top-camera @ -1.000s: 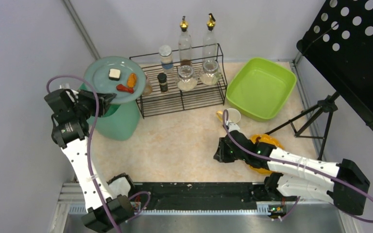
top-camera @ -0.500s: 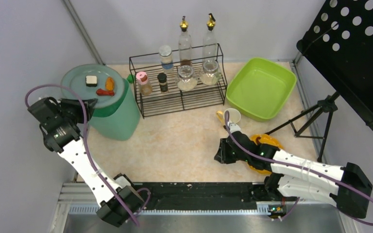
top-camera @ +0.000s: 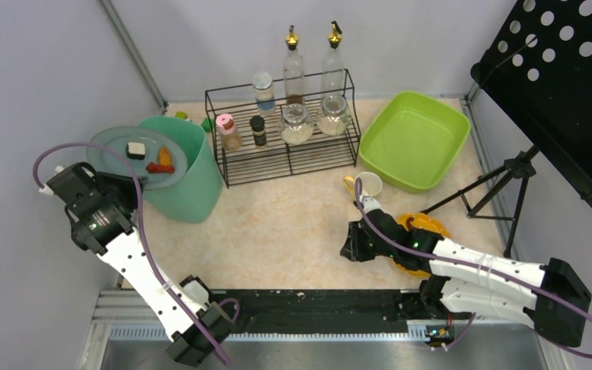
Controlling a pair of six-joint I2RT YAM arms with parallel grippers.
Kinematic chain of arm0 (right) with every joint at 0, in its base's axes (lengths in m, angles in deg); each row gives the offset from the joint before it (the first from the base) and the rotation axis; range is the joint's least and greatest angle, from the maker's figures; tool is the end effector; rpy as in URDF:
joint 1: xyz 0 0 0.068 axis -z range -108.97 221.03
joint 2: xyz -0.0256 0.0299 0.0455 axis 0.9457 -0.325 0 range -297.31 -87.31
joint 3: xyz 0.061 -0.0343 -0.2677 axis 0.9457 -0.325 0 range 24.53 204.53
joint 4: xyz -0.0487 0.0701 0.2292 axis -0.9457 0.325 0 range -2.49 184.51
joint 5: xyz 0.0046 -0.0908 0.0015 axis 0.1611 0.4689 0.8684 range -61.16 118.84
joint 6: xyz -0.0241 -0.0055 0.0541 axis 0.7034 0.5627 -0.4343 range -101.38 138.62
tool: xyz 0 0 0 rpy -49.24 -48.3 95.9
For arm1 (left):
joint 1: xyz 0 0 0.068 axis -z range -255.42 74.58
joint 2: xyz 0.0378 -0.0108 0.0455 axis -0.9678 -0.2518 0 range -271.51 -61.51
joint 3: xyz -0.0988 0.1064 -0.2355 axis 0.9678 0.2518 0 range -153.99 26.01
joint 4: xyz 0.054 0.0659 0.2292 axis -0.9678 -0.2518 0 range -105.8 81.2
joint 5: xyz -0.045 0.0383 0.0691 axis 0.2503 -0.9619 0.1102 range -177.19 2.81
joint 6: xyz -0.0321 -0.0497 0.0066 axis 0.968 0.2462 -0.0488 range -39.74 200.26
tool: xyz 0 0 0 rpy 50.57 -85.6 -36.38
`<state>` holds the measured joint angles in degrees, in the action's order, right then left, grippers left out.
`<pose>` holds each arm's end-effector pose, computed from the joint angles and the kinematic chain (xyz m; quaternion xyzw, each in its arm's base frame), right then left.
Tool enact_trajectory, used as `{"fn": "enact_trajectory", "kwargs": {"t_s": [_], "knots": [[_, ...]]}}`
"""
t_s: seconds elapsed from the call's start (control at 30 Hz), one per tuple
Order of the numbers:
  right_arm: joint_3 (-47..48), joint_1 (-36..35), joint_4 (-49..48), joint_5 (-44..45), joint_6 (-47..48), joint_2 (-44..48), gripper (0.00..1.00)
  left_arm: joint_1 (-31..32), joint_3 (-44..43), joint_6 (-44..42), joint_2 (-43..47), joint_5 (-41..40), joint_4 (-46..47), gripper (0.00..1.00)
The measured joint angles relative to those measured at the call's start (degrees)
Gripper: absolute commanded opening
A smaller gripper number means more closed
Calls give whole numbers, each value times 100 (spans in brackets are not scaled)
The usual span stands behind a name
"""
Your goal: Clear the kitchen counter
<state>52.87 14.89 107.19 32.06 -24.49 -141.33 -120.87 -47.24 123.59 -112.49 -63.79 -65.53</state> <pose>0.0998 0.1445 0.2025 -0.0943 0.9200 0.2723 0.2657 0.1053 0.0823 0.3987 -0.5386 0.6852 -0.1709 0.4596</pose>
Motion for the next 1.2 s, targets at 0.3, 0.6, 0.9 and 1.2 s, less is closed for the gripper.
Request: {"fn": "enact_trajectory", "kwargs": {"t_s": [0.3,0.6,0.9,1.2], "knots": [[-103,0,-20,-31,4,2,23,0,-273,-328,-59,-428,-157,0],[-136,0,-68,-33,4,2,24,564,-662,-651,-675,-1211,-170,0],[-146,0,-83,-31,-7,2,24,2186,-1106,-1163,-1064,-2553,-350,0],[-170,0,-170,-35,-42,-22,24,2946,-1327,-1821,-1220,-3801,-369,0]]}}
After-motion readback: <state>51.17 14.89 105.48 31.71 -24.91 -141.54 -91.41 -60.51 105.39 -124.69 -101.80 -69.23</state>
